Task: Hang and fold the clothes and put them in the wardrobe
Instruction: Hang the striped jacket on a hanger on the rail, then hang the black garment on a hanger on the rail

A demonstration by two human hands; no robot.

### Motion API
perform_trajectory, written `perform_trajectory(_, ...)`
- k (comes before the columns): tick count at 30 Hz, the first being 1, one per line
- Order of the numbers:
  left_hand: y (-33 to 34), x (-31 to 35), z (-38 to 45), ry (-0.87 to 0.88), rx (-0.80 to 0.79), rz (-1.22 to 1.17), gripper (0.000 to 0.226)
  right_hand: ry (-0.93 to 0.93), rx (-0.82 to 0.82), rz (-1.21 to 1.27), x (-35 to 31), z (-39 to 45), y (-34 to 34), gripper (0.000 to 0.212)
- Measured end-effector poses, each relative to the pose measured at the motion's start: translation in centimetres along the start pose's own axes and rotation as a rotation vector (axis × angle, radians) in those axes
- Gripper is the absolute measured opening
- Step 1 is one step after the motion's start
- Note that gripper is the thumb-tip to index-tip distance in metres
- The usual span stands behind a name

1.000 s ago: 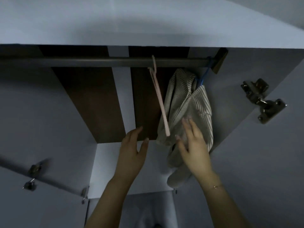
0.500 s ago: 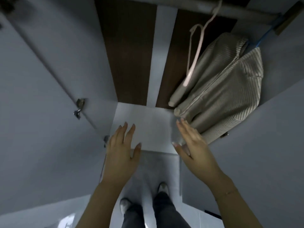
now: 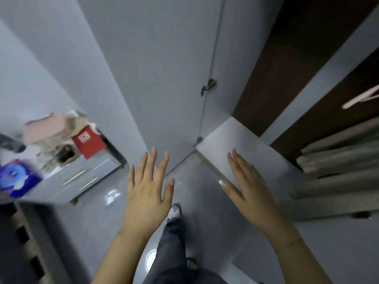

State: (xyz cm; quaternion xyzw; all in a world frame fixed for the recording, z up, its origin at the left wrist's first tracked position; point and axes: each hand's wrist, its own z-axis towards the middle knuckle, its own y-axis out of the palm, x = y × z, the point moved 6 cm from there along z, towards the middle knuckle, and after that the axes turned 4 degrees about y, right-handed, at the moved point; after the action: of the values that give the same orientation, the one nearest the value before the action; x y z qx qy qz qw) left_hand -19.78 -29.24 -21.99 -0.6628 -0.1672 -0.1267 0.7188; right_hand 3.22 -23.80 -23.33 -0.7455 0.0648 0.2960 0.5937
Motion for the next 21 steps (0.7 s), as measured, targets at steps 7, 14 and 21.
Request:
perform_trajectory(7,-1.7,-4.9,-16.9,-0.379,0.021,0.06,0.059,-0.329,-0.217,-0.207,-6.8,-3.2,7.1,0.072)
perform_trajectory(14,-5.2,-9.8,-30.9,-0.72,0.172,0.025,0.062,-0.673,-0.43,-0.267,-19.1,-7.3,14.3,0.07)
perform_trajectory(21,-8.8,-15.8,-47.7,-1.071,0.369,-0.015,0.062,-1.014,-0.6,-0.362,-35.0,-15.8,25.7,0.07)
